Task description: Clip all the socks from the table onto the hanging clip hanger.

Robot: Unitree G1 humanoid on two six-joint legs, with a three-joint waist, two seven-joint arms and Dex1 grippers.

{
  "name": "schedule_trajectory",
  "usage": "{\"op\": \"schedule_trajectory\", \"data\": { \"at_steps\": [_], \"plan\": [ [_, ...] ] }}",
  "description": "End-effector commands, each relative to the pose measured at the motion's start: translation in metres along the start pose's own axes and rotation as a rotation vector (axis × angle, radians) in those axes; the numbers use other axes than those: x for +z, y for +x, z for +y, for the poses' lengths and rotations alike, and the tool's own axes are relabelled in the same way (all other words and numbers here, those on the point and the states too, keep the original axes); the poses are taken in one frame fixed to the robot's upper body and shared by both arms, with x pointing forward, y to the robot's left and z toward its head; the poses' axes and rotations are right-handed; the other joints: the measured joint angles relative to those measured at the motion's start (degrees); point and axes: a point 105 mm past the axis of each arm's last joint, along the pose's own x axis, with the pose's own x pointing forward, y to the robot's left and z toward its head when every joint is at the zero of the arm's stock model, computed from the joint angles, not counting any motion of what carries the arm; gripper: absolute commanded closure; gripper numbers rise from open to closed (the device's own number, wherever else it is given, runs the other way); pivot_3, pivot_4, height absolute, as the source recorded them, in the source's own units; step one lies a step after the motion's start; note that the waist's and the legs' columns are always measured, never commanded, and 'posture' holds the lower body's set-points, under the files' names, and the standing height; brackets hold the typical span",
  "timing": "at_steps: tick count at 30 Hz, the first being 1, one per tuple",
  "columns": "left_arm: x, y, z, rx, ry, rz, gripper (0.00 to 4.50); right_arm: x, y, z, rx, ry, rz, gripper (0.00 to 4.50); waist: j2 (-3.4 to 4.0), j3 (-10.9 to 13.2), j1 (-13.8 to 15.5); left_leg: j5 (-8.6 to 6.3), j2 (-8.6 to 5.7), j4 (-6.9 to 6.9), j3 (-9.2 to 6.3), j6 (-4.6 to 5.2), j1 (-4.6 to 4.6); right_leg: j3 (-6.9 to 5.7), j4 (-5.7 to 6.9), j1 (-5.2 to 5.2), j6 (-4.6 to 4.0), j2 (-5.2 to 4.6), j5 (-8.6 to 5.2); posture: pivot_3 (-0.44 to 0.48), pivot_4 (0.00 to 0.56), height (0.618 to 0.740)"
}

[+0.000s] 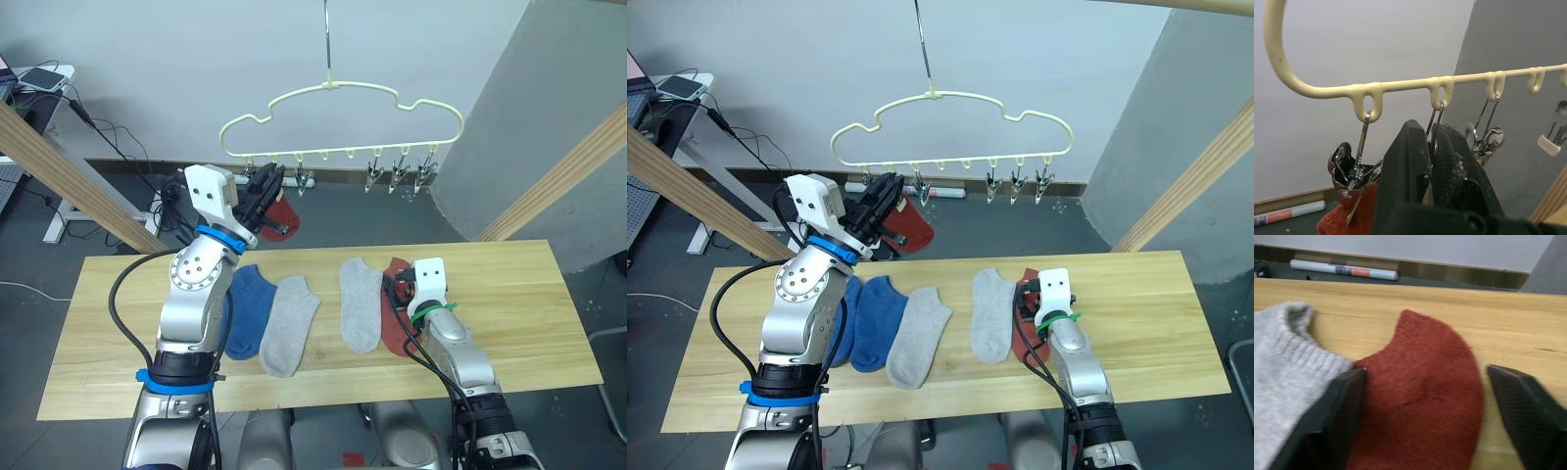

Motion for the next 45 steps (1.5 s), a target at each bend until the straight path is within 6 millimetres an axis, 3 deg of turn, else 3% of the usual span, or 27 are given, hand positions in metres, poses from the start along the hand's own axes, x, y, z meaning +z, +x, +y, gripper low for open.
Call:
{"op": "schedule_trajectory", "data": {
  "at_steps": [1,5,9,13,17,21,28,37,45],
  "plan": [
    [0.010,-0.004,0.001,-0.014,0.014,-0.030,4.39,-0.017,-0.004,-0.003,-0.007,0.003,0.071,1.62,0.00,0.0,0.0,0.00,0.00,0.00,0.00,0.00,0.00,0.00,0.00,0.00,0.00,0.00,0.00,-0.217,0.347,0.732],
    [0.014,-0.007,-0.003,-0.072,-0.031,-0.039,4.39,-0.013,-0.005,-0.008,-0.014,-0.004,0.058,3.05,0.00,0.0,0.0,0.00,-0.01,0.01,0.00,0.00,0.00,0.00,-0.01,0.01,0.01,-0.01,0.00,-0.218,0.348,0.732],
    [0.018,-0.010,-0.004,-0.130,-0.067,-0.033,4.39,0.004,-0.010,-0.013,0.010,-0.034,0.002,4.40,0.00,0.0,0.1,0.00,-0.01,0.01,0.01,0.00,0.00,0.00,-0.01,0.01,0.04,-0.01,-0.02,-0.218,0.351,0.732],
    [0.025,-0.012,-0.006,-0.175,-0.108,-0.032,4.39,0.050,-0.023,-0.002,0.130,-0.236,-0.148,4.50,0.02,0.0,0.1,0.00,-0.02,0.00,0.04,0.00,-0.03,0.03,-0.03,-0.03,0.06,-0.02,-0.03,-0.217,0.354,0.732],
    [0.028,-0.013,-0.009,-0.207,-0.143,-0.016,4.39,0.086,-0.042,0.039,0.332,-0.477,-0.290,4.50,0.02,0.0,-0.2,0.00,0.01,-0.01,0.06,0.00,-0.03,0.05,-0.02,-0.07,0.16,0.02,-0.09,-0.227,0.359,0.732],
    [0.031,-0.013,-0.011,-0.220,-0.165,-0.010,4.39,0.096,-0.053,0.072,0.459,-0.555,-0.353,4.50,0.02,0.0,0.0,0.00,0.09,-0.02,-0.08,0.00,-0.01,-0.02,-0.01,-0.06,0.21,0.16,-0.13,-0.226,0.360,0.732],
    [0.035,-0.013,-0.015,-0.244,-0.202,0.003,4.39,0.114,-0.047,0.120,0.554,-0.453,-0.423,4.50,0.00,0.0,0.0,0.00,-0.02,0.01,0.00,0.00,-0.05,0.02,-0.04,-0.05,0.10,-0.02,-0.04,-0.230,0.357,0.732],
    [0.037,-0.011,-0.020,-0.253,-0.228,0.005,4.39,0.127,-0.034,0.153,0.608,-0.349,-0.482,4.50,0.00,0.0,0.0,0.00,-0.01,0.00,-0.04,0.00,-0.08,-0.03,-0.05,-0.06,-0.02,-0.04,0.02,-0.229,0.351,0.732],
    [0.035,-0.014,-0.023,-0.261,-0.239,0.013,4.39,0.134,-0.030,0.160,0.626,-0.307,-0.515,4.50,0.00,0.0,0.0,0.00,0.00,-0.01,-0.08,0.00,-0.08,-0.07,-0.03,-0.06,-0.02,-0.03,0.02,-0.222,0.348,0.732]
  ]
}}
